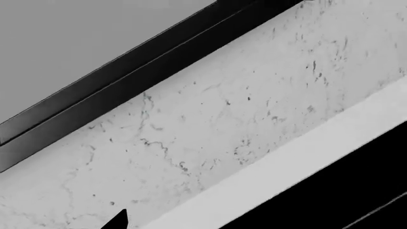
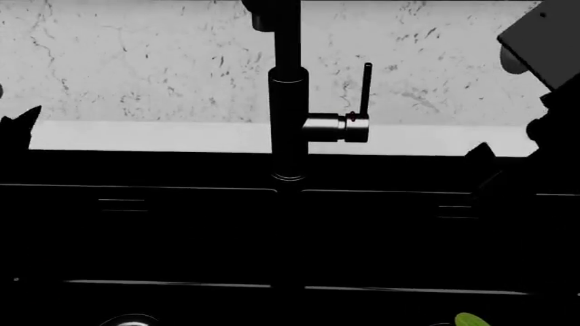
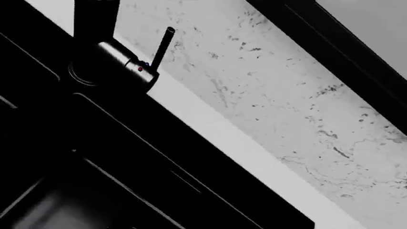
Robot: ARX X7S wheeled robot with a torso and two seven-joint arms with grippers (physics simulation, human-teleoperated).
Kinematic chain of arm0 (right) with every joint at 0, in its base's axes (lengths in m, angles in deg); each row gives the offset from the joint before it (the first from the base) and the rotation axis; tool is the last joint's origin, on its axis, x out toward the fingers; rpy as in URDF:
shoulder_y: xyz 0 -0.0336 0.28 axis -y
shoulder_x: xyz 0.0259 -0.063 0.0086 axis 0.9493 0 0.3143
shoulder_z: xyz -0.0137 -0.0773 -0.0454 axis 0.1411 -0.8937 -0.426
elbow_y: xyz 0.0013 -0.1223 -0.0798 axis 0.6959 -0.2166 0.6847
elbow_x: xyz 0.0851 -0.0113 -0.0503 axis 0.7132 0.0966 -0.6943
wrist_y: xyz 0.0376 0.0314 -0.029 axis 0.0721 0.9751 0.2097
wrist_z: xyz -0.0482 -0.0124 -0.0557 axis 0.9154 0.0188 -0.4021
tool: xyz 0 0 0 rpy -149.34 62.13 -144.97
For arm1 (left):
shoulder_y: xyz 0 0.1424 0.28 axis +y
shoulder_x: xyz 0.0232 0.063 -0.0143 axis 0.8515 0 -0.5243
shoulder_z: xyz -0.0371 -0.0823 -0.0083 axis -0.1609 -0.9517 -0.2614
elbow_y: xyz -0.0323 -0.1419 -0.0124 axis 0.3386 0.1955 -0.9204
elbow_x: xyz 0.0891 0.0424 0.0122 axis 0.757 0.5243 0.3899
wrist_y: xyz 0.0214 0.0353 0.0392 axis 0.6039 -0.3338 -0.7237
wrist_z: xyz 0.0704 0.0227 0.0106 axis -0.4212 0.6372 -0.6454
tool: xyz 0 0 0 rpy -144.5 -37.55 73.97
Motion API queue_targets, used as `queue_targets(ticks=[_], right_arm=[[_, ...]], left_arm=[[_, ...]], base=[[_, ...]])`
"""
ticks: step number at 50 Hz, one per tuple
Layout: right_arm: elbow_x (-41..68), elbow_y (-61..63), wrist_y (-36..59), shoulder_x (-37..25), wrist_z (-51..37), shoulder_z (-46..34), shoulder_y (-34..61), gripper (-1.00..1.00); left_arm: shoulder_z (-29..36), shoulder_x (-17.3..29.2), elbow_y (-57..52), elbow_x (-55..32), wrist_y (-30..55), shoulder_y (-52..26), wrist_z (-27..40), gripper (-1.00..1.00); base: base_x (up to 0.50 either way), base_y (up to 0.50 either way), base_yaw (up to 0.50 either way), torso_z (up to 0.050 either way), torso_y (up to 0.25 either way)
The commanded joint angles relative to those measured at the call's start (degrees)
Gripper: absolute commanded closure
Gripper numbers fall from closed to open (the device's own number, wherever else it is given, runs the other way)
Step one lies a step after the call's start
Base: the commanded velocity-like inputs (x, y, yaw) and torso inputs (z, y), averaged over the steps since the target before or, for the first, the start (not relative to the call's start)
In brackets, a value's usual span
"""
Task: Pick the vegetables from the sink and place them on the cutting board.
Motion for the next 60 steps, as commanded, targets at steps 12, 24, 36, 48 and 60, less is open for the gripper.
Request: queue_targets(ticks=[12,24,36,48,60], right_arm=[[72.6,18.1,10.5,-19.0,-28.0,-39.8,27.8,-1.0],[54.5,8.9,7.7,-14.5,-16.2,-45.1,37.7,-1.0],[47.1,4.4,3.9,-11.2,-12.5,-50.4,36.7,-1.0],[46.6,3.5,2.9,-10.1,-11.6,-50.7,37.3,-1.0],[44.6,1.5,0.6,-8.4,-10.3,-51.1,38.2,-1.0]], left_arm=[[3.6,29.0,-50.4,-9.5,24.0,19.1,-20.8,-1.0],[5.9,30.0,-50.4,-6.9,25.2,14.2,-22.3,-1.0],[8.2,31.2,-47.2,-4.0,23.8,12.9,-22.7,-1.0],[11.3,30.9,-45.4,-0.8,22.9,11.3,-22.9,-1.0],[12.9,32.6,-47.7,0.3,25.6,9.1,-25.1,-1.0]], base=[[0.0,0.0,0.0,0.0,-0.077],[0.0,0.0,0.0,-0.002,-0.25],[0.0,0.0,0.0,-0.001,-0.119],[0.0,0.0,0.0,-0.003,-0.25],[0.0,0.0,0.0,-0.003,-0.215]])
